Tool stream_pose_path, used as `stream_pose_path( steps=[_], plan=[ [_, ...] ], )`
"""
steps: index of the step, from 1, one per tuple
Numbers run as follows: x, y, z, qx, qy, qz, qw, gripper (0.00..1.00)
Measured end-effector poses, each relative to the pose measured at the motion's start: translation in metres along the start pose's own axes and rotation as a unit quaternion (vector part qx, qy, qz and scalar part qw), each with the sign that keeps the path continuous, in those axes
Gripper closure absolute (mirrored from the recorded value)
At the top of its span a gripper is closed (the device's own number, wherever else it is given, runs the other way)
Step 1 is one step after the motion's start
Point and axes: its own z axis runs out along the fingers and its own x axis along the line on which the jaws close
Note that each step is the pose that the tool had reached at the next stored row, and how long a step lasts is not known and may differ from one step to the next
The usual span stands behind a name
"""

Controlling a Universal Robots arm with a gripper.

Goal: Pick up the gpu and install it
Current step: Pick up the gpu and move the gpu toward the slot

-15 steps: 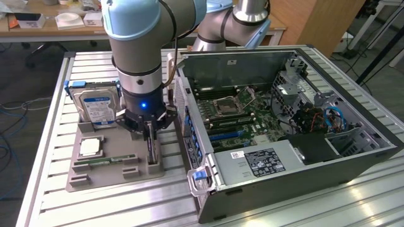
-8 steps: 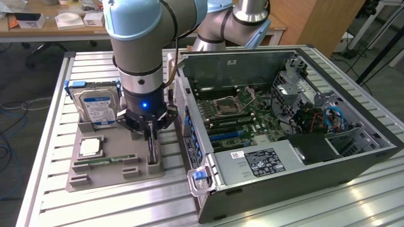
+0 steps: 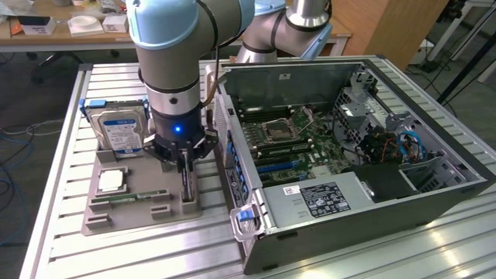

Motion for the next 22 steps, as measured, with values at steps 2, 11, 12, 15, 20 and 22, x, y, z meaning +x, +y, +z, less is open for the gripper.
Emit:
stream_pose_path(
  steps=[2,11,12,15,20,22],
  plan=[
    [0.0,0.0,0.0,0.0,0.0,0.0,1.0,0.74],
    [0.0,0.0,0.0,0.0,0.0,0.0,1.0,0.74],
    [0.0,0.0,0.0,0.0,0.0,0.0,1.0,0.74],
    [0.0,0.0,0.0,0.0,0.0,0.0,1.0,0.74],
    [-0.0001,0.0001,-0.002,0.0,0.0,0.0,1.0,0.74],
    [-0.0001,0.0002,-0.004,0.0,0.0,0.0,1.0,0.74]
  ],
)
